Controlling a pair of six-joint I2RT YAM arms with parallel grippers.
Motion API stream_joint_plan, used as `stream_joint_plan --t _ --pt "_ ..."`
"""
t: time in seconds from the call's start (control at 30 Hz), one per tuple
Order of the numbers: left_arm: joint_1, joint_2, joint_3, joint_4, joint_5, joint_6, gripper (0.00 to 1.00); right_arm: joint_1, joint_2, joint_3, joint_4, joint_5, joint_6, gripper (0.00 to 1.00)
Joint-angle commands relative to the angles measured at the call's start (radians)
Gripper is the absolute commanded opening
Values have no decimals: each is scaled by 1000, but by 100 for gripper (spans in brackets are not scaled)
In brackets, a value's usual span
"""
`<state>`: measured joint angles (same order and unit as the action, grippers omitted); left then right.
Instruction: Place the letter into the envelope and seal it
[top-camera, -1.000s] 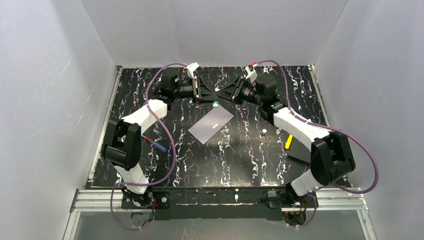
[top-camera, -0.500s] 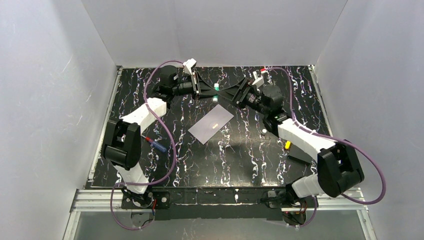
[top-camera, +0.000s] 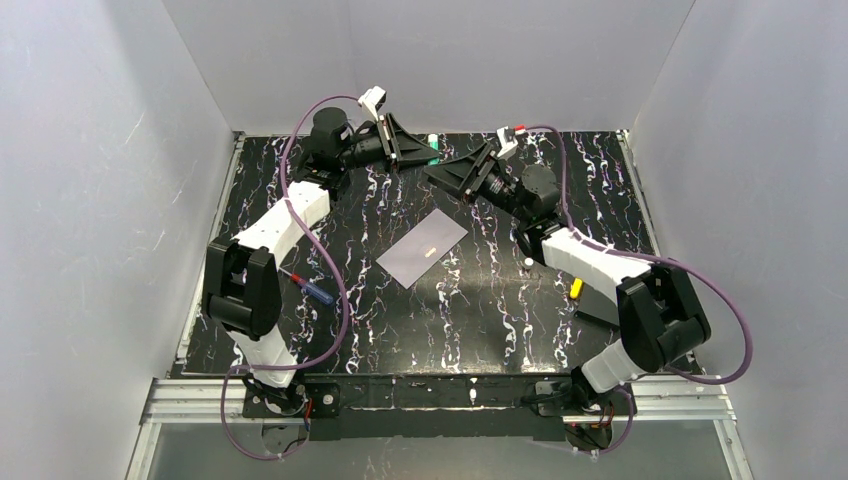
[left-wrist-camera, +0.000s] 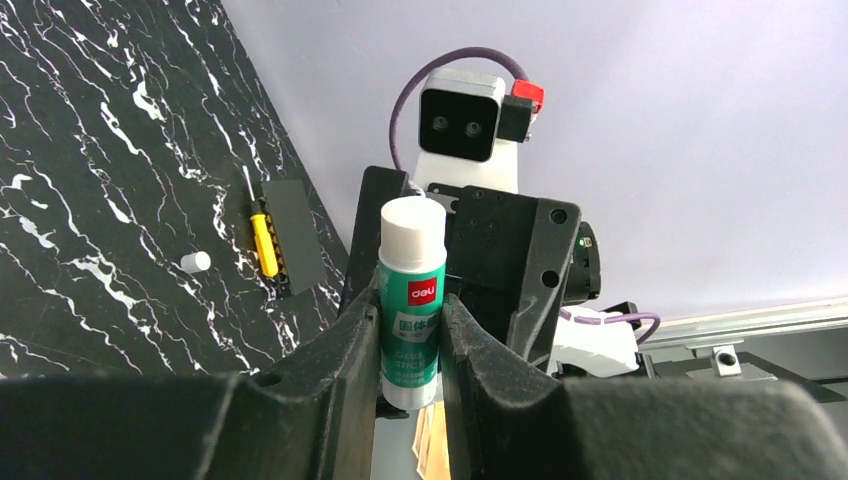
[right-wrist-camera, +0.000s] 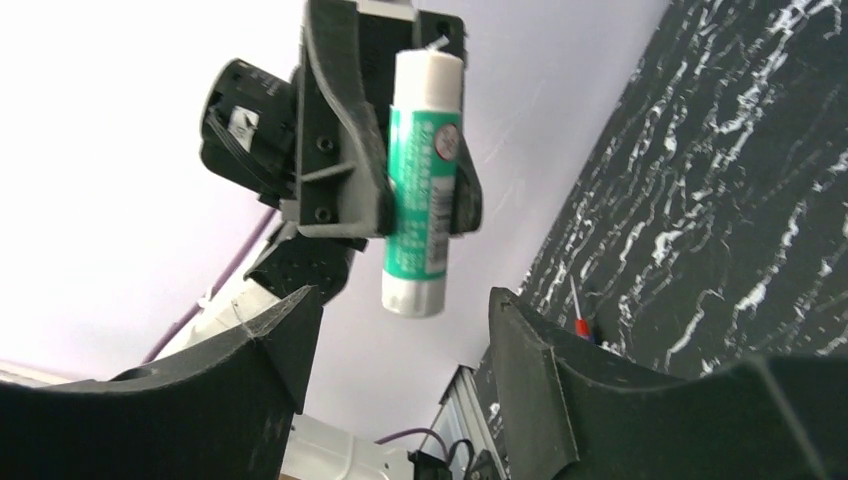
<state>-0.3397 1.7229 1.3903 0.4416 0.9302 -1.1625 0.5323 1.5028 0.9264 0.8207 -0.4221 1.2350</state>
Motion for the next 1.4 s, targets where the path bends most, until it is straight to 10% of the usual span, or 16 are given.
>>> stream_joint_plan --t 0.0,0.43,0.63,1.0,1.2,1.37 --pt "1 -29 46 23 11 -25 0 3 27 62 172 3 73 69" --pt "1 -62 -3 -13 -58 33 0 3 47 140 -178 38 -103 3" --pt "2 -56 70 -575 -293 336 0 6 126 308 -650 45 -539 1" --pt "2 77 143 -783 -411 397 0 101 272 537 -1012 275 -955 1" --pt "19 52 134 -665 -264 406 0 61 152 426 -806 136 -703 67" --pt "37 -12 55 -403 -64 306 0 0 15 172 -379 58 -285 78"
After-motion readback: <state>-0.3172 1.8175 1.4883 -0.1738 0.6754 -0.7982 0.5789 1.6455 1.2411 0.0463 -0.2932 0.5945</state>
